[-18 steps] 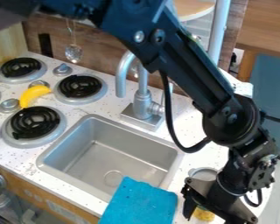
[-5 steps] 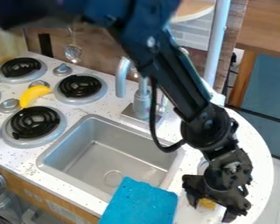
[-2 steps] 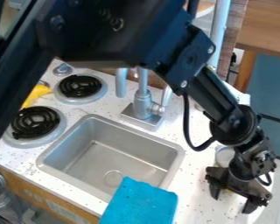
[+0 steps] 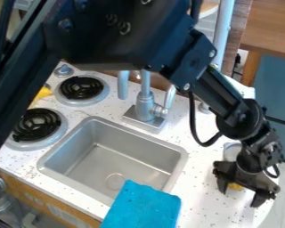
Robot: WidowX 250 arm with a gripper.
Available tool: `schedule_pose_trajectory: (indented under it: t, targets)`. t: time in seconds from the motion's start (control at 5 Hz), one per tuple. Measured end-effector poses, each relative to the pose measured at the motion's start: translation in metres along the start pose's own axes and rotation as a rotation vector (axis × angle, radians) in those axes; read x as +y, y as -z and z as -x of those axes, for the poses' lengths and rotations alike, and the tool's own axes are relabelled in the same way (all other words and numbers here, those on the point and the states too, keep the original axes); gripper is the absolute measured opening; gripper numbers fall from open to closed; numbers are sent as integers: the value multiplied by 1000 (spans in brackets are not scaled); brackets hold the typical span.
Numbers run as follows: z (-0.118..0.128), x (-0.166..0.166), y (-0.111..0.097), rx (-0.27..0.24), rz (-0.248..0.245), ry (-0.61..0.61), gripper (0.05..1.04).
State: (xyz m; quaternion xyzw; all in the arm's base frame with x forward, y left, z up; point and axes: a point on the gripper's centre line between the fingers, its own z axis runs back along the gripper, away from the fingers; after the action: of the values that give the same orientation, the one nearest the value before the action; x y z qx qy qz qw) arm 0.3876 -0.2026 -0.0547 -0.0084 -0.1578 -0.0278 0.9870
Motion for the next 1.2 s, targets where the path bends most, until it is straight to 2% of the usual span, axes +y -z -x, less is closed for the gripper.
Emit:
schedule_pose_trajectory:
  t: [0.6, 0.8, 1.0, 1.2]
  targets:
    - [-14, 14, 5, 11, 4, -39, 1000]
    - [-3, 15, 8, 37, 11, -41, 1000]
    - [19, 23, -6, 168, -30, -25, 1000]
    - [39, 34, -39, 215, -42, -43, 1000]
